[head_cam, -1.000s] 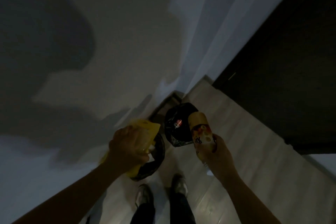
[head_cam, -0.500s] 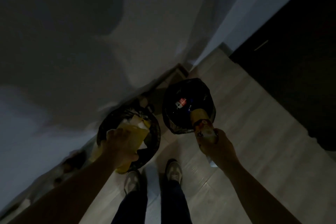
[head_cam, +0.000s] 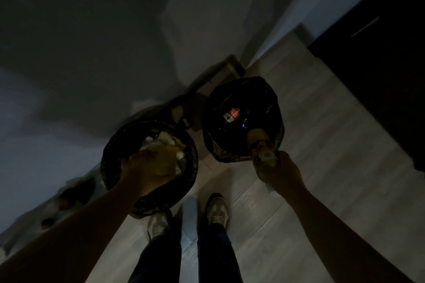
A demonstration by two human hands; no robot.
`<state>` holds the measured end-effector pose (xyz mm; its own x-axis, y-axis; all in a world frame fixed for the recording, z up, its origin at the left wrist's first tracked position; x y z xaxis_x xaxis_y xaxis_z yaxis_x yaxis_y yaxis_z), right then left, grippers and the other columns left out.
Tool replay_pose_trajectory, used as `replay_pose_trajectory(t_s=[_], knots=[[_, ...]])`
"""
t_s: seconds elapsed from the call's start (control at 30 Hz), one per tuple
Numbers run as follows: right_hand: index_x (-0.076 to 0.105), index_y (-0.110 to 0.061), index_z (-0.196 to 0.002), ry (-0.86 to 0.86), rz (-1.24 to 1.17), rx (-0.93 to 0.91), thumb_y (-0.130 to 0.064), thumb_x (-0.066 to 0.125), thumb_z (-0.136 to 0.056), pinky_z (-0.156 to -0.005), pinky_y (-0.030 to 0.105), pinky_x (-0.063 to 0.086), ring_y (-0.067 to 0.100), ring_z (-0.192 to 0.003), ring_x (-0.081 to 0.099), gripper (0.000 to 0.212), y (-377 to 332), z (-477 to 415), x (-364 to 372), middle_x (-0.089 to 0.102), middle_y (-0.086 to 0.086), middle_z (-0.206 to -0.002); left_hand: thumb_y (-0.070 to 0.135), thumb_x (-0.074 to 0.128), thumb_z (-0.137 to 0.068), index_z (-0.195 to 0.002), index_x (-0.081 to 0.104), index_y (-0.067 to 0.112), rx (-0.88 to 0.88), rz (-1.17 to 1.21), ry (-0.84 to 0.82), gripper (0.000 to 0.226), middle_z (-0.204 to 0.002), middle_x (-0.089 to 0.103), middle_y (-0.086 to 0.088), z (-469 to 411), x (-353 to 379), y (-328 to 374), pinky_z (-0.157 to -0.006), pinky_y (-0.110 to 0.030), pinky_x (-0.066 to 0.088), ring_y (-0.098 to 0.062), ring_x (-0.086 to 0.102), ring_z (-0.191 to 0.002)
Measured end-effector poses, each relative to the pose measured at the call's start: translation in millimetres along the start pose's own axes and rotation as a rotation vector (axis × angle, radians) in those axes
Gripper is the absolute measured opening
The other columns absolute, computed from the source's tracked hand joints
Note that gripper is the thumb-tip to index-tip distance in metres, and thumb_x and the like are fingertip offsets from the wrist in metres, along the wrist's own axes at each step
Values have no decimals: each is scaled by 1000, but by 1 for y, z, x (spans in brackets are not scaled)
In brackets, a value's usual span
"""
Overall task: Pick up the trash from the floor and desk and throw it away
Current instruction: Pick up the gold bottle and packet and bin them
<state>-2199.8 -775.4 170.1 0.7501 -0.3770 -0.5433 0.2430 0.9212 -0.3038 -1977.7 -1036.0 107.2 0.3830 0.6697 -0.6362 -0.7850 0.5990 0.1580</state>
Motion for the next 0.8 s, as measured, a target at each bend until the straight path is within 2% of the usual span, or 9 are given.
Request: replay_pose_trajectory(t_s=[0.1, 0.2, 0.33, 0.47, 0.57, 0.7, 0.8], knots=[[45, -6, -130, 3, 86, 29, -33, 64, -85, -87, 39, 51, 34, -103, 60, 55, -5, -19, 0, 61, 18, -118, 48, 65, -81, -141, 39, 17, 72, -17, 33, 72, -140, 47, -7, 4, -2, 10, -107, -31, 33, -23, 43, -129], [41, -6, -133, 34, 148, 27, -33, 65, -84, -88, 37, 46, 34, -111, 55, 61, -16, -38, 0, 55, 17, -125, 51, 60, -83, -136, 44, 18, 99, -32, 38, 65, -131, 53, -5, 8, -7, 19, -101, -31, 40, -21, 50, -122], [36, -1, -137, 62, 167, 6, -28, 64, -86, -88, 36, 44, 35, -118, 51, 64, -30, -57, 7, 49, 20, -132, 48, 58, -86, -136, 44, 19, 130, -39, 19, 60, -131, 53, -3, 11, -10, 27, -101, -32, 41, -19, 51, -121], [39, 2, -131, 91, 171, -52, -20, 65, -87, -77, 33, 45, 36, -111, 56, 56, -43, -62, 14, 54, 23, -125, 45, 61, -85, -129, 51, 17, 178, -23, 62, 54, -126, 58, -3, 12, -20, 32, -100, -31, 42, -17, 54, -115], [42, 2, -130, 65, 187, -85, -25, 66, -86, -84, 36, 46, 36, -112, 55, 56, -48, -56, 20, 55, 21, -123, 48, 60, -84, -131, 49, 19, 183, -56, 58, 56, -128, 57, -2, 14, -28, 33, -102, -35, 41, -19, 52, -119], [52, -3, -120, 34, 206, -116, -20, 63, -85, -77, 31, 45, 31, -105, 57, 40, -47, -37, 18, 60, 16, -115, 48, 60, -84, -134, 47, 19, 201, -73, 38, 59, -132, 54, -2, 26, -40, 37, -104, -36, 39, -20, 50, -123], [57, -5, -116, 38, 297, -172, -20, 61, -87, -84, 33, 48, 31, -106, 57, 33, -50, -12, 8, 61, 15, -114, 46, 61, -84, -133, 48, 19, 221, -68, 40, 58, -131, 55, -2, 43, -54, 44, -103, -36, 40, -20, 51, -122]])
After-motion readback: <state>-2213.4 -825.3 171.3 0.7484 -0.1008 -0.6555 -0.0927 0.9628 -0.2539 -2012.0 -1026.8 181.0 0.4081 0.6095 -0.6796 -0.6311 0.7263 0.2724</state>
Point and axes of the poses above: each hand's wrist, its own z-axis away from the middle knuckle, its own x-axis out of the palm, y = z × x, the point moved 7 cm from there along -z, towards the middle knuckle
